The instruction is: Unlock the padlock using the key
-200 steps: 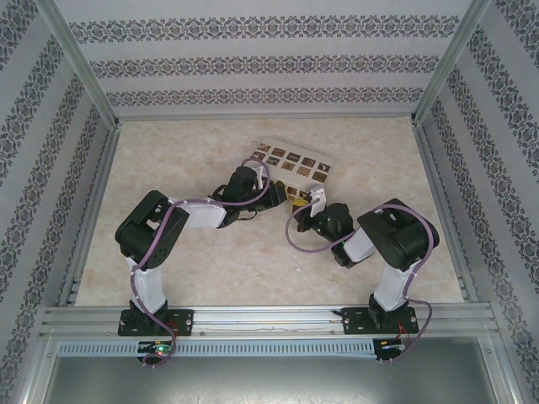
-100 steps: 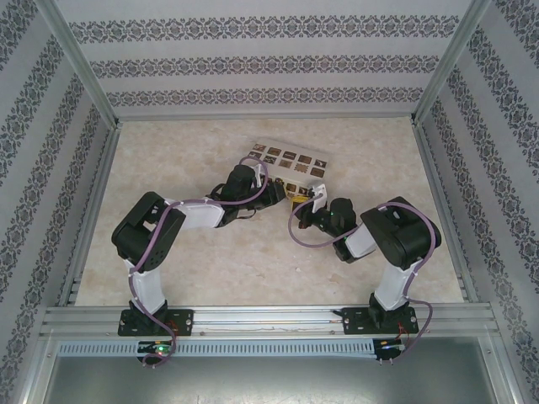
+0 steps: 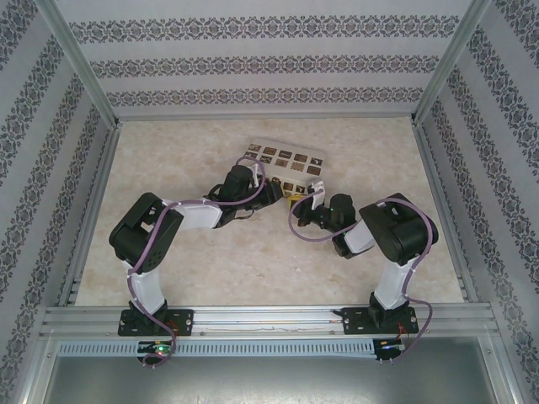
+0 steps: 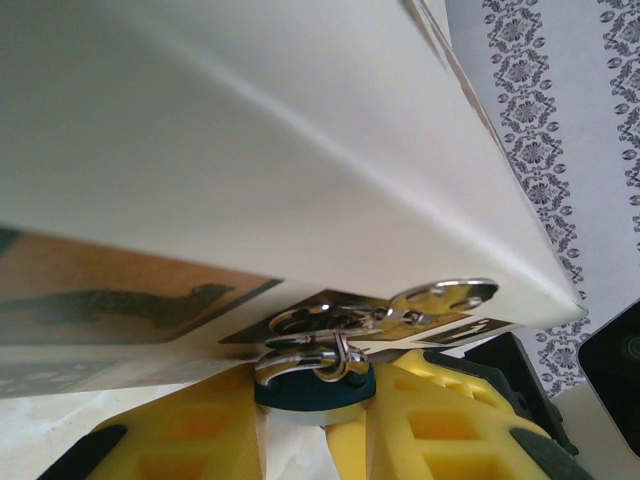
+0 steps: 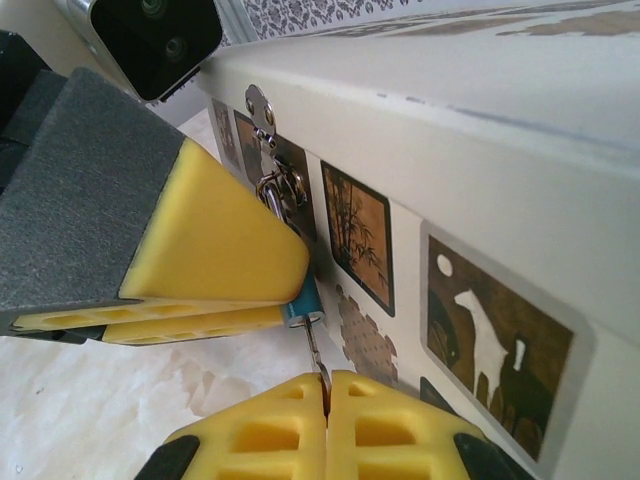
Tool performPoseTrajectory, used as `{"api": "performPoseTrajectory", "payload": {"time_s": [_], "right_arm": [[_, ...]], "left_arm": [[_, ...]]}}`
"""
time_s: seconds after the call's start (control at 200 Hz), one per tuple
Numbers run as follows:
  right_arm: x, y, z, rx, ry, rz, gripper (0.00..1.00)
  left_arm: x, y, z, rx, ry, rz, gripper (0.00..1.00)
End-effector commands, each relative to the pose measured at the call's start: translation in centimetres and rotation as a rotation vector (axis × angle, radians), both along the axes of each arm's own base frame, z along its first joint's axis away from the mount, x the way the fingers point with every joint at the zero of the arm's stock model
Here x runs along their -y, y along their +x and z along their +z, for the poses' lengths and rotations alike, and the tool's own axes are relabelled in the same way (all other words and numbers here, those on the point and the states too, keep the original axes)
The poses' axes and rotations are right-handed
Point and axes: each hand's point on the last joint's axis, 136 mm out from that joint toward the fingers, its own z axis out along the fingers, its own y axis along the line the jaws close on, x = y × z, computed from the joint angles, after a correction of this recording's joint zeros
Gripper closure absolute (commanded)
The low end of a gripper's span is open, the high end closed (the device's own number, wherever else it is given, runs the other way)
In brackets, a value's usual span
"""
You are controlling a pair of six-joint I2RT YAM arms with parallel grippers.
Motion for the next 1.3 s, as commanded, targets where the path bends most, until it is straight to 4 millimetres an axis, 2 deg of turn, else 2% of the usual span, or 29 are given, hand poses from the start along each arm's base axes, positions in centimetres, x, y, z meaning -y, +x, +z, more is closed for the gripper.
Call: {"api": "performPoseTrajectory", "payload": {"time_s": [0.0, 0.16, 0.39, 0.57, 0.919, 1.299], "right_arm": [[-2.2, 0.4, 4.1, 0.099, 0.099, 0.094, 1.00], [-2.5, 0.5, 3.9, 0.107, 0.087, 0.089, 1.00], [-1.4, 0.5, 2.2, 0.158, -0.016, 0.022, 1.00], [-1.1, 0.4, 2.0, 0.216, -0.077, 0.009, 1.00], [-2.3, 0.5, 3.4, 0.212, -0.012, 0.065, 1.00], [-3.6, 1.4, 6.6, 0.242, 0.070, 0.105, 1.00]], "left_arm": [[2.9, -3.1, 3.0, 0.036, -0.095, -0.169, 0.74], [2.9, -3.2, 2.8, 0.032, -0.095, -0.170, 0.74], [3.0, -3.2, 3.1, 0.026, -0.096, -0.177, 0.74], [3.0, -3.3, 3.3, 0.022, -0.082, -0.185, 0.74], [3.0, -3.5, 3.0, 0.011, -0.076, -0.195, 0.74], [3.1, -3.7, 2.1, -0.010, -0.071, -0.205, 0.74]]}}
